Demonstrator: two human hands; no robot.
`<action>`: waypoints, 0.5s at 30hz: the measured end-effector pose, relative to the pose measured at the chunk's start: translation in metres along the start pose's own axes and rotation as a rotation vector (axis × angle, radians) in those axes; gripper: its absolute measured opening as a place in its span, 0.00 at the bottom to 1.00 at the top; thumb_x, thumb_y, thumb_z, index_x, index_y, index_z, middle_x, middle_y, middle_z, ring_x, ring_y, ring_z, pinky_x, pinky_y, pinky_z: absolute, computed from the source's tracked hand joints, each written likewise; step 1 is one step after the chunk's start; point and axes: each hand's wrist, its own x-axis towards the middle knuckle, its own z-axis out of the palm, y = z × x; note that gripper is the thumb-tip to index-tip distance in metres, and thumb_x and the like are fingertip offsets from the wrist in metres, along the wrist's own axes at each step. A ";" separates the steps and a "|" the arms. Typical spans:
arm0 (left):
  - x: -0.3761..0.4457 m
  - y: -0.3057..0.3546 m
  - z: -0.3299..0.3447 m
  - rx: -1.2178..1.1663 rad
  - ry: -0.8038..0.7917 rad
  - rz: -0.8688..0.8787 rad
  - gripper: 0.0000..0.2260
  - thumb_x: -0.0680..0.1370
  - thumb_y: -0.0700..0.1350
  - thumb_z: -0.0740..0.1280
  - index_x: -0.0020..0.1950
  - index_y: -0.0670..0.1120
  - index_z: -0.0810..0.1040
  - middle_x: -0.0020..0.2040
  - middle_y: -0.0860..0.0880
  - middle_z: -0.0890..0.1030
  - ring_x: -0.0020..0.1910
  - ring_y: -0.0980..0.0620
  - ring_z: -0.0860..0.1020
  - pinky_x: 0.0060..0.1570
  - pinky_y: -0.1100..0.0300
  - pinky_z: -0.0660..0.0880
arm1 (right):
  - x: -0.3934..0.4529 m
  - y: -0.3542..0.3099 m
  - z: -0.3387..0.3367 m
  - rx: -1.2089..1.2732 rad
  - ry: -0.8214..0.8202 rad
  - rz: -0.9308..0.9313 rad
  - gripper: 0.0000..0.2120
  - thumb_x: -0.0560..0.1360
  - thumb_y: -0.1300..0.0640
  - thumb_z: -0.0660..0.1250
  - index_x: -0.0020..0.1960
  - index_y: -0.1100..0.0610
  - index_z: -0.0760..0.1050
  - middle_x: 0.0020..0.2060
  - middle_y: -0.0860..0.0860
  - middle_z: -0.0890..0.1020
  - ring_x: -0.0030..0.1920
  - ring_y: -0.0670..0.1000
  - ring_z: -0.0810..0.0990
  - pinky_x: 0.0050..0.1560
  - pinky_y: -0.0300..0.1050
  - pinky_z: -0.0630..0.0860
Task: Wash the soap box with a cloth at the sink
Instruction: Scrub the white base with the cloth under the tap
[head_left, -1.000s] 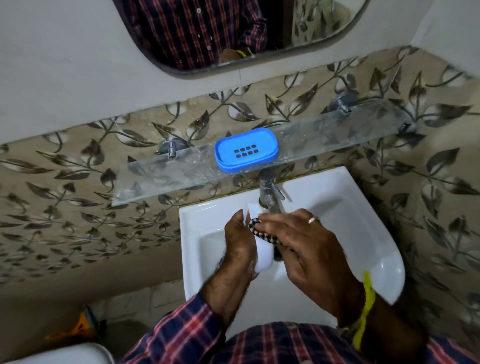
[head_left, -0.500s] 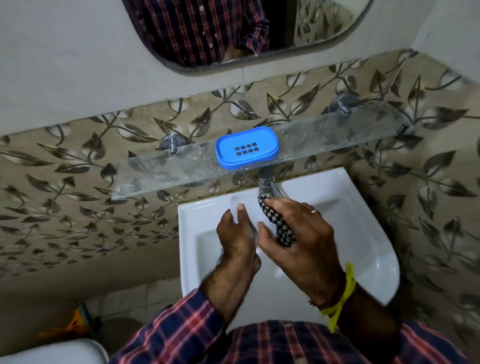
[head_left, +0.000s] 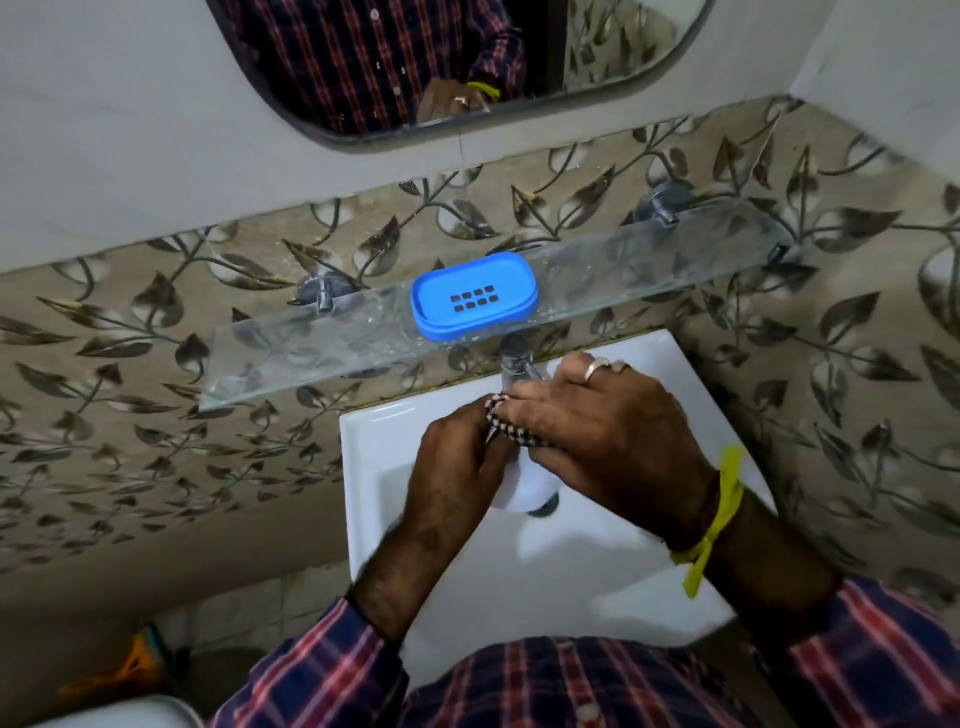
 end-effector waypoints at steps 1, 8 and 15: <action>-0.002 -0.002 0.000 -0.003 0.068 -0.002 0.05 0.75 0.46 0.64 0.43 0.47 0.78 0.37 0.58 0.79 0.39 0.53 0.77 0.39 0.67 0.71 | -0.003 -0.004 0.000 0.007 0.012 0.038 0.13 0.75 0.59 0.67 0.57 0.56 0.83 0.54 0.52 0.86 0.46 0.59 0.83 0.43 0.52 0.81; -0.013 -0.001 0.005 0.121 0.152 -0.019 0.06 0.77 0.43 0.67 0.48 0.42 0.83 0.43 0.46 0.84 0.42 0.48 0.81 0.43 0.70 0.68 | -0.014 -0.025 0.010 0.034 0.095 0.303 0.16 0.72 0.65 0.70 0.59 0.56 0.83 0.56 0.51 0.85 0.45 0.59 0.82 0.47 0.52 0.81; -0.016 0.006 -0.002 0.094 0.313 0.064 0.09 0.76 0.41 0.64 0.48 0.38 0.82 0.43 0.43 0.83 0.44 0.51 0.77 0.51 0.78 0.65 | -0.014 -0.022 0.015 0.117 0.251 0.502 0.16 0.70 0.66 0.72 0.56 0.56 0.84 0.53 0.50 0.86 0.44 0.58 0.82 0.48 0.52 0.80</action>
